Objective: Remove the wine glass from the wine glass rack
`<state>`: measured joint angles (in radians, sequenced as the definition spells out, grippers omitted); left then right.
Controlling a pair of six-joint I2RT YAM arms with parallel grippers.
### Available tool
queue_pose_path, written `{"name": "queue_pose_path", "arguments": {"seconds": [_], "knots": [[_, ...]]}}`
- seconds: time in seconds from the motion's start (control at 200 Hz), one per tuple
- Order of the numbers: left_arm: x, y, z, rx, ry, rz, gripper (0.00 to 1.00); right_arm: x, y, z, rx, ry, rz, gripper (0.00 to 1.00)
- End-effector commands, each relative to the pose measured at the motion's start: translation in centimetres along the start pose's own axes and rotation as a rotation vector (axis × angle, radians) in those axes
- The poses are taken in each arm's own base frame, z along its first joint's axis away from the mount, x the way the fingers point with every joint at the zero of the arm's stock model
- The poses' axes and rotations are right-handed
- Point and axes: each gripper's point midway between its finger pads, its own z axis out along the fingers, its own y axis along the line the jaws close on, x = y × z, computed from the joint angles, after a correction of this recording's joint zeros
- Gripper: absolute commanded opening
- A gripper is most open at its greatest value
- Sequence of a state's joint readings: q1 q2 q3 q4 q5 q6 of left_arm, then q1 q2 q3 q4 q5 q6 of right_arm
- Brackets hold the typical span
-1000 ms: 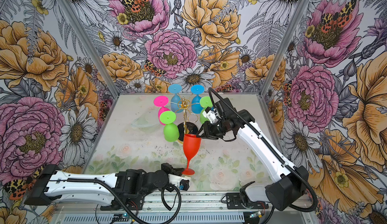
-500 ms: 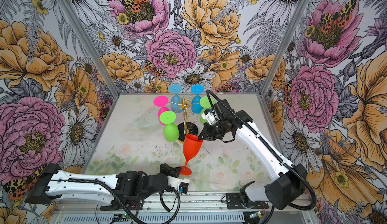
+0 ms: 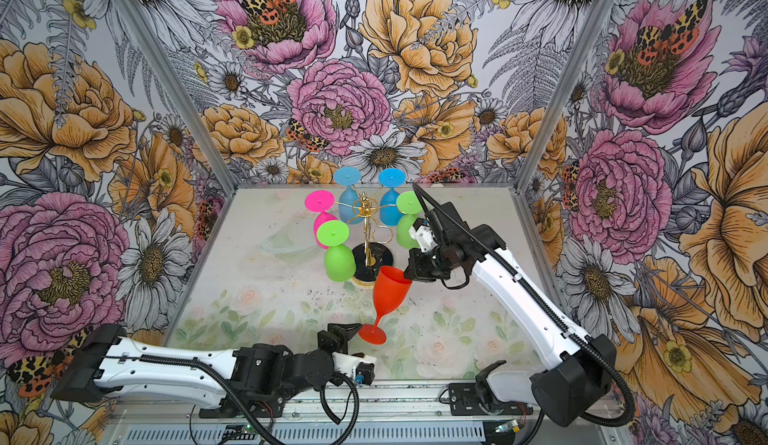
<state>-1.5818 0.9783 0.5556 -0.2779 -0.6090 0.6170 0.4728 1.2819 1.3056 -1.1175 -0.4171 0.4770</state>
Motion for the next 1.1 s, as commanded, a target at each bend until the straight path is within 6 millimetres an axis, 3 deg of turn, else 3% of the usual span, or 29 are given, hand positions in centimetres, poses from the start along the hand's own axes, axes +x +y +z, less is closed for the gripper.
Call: {"name": "queue_pose_path", "arguments": {"seconds": [0.0,0.195,0.375,0.525,0.781,1.096], "knots": [[-1.2,0.1,-0.2,0.002,-0.063,-0.138,0.77,-0.5,-2.5,-1.2,0.143,-0.092,-0.021,0.00],[-1.8,3.1,-1.4,-0.095,-0.133,-0.350,0.81,-1.2,-6.4,-2.9,0.320,-0.186,-0.002,0.00],[0.0,6.7,-2.6,-0.164,-0.151,-0.609,0.84,-2.6,-10.8,-5.3,0.485,-0.273,0.067,0.00],[1.9,8.5,-3.9,-0.164,-0.185,-0.812,0.84,-4.3,-13.5,-7.1,0.636,-0.335,0.081,0.00],[4.7,11.4,-5.8,-0.235,-0.130,-0.941,0.88,-8.7,-16.6,-7.6,0.688,-0.432,0.131,0.00],[6.8,13.4,-6.4,-0.232,-0.080,-1.072,0.89,-16.2,-18.0,-6.5,0.723,-0.501,0.091,0.00]]}}
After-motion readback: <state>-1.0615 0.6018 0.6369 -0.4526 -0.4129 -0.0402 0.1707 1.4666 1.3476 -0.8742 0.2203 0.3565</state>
